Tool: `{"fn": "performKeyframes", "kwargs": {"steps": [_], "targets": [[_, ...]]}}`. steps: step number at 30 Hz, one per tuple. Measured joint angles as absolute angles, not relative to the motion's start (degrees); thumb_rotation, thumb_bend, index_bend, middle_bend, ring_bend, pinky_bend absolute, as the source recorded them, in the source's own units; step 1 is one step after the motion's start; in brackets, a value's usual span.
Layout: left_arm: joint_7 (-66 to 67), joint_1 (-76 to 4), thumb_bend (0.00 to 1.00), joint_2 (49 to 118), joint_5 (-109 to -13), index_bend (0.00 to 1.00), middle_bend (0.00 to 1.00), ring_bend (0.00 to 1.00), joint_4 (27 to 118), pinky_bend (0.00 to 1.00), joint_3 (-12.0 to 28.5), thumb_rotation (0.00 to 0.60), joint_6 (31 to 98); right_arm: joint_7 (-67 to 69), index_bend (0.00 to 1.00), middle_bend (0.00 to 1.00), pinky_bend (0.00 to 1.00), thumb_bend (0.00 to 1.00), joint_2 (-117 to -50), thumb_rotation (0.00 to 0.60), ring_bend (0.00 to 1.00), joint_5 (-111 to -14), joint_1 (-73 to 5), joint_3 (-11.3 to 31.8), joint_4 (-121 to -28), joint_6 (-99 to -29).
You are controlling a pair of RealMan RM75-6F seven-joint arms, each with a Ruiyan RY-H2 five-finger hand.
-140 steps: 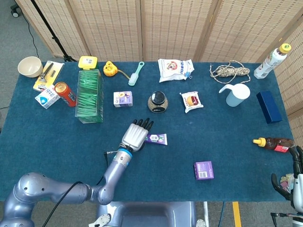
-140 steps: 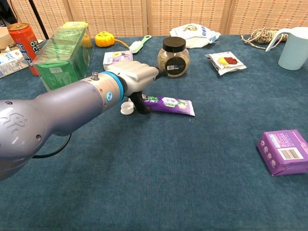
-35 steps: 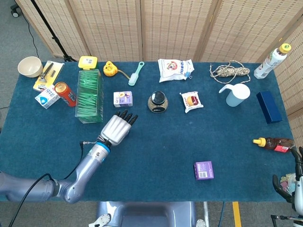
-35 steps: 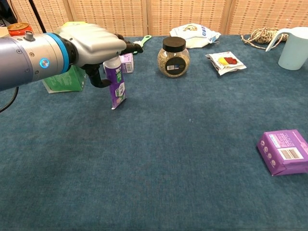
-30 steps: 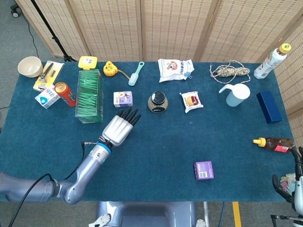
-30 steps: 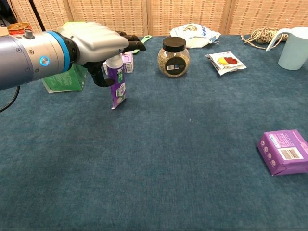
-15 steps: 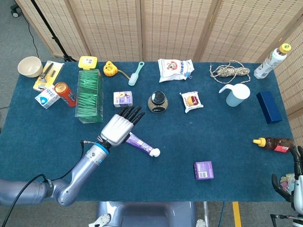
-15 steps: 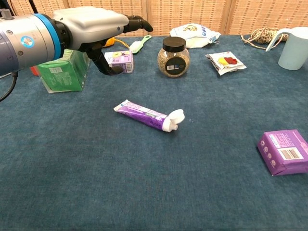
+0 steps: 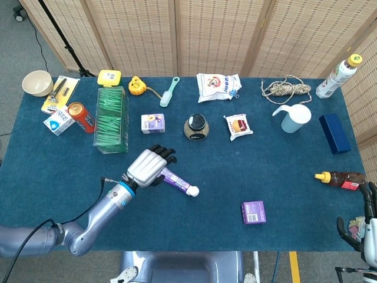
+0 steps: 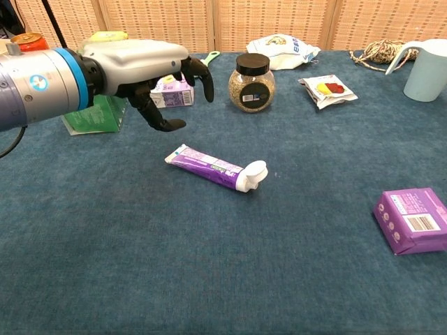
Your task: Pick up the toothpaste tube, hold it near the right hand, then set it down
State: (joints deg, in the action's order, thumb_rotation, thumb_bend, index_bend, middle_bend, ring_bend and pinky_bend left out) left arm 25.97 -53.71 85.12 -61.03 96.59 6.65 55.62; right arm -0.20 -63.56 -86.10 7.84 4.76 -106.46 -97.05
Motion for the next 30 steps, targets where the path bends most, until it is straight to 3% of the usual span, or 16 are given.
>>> {"fn": "performKeyframes", "kwargs": {"steps": [15,30], "targets": [[23.5,-55.7,0.35,94.3,-60.9,0.26,0.22,0.21,88.4,0.22,7.3,0.600,50.3,-0.2,0.00,0.00,0.00,0.39,-63.5,0.600,0.00,-85.7,8.1,4.7,-106.4,-97.2],[24.3,-56.0,0.35,98.5,-60.2,0.36,0.27,0.26,83.7,0.25,7.4,0.600,50.1,0.3,0.00,0.00,0.00,0.39,-63.4,0.600,0.00,-85.6,8.3,4.6,-106.1,-97.2]]}}
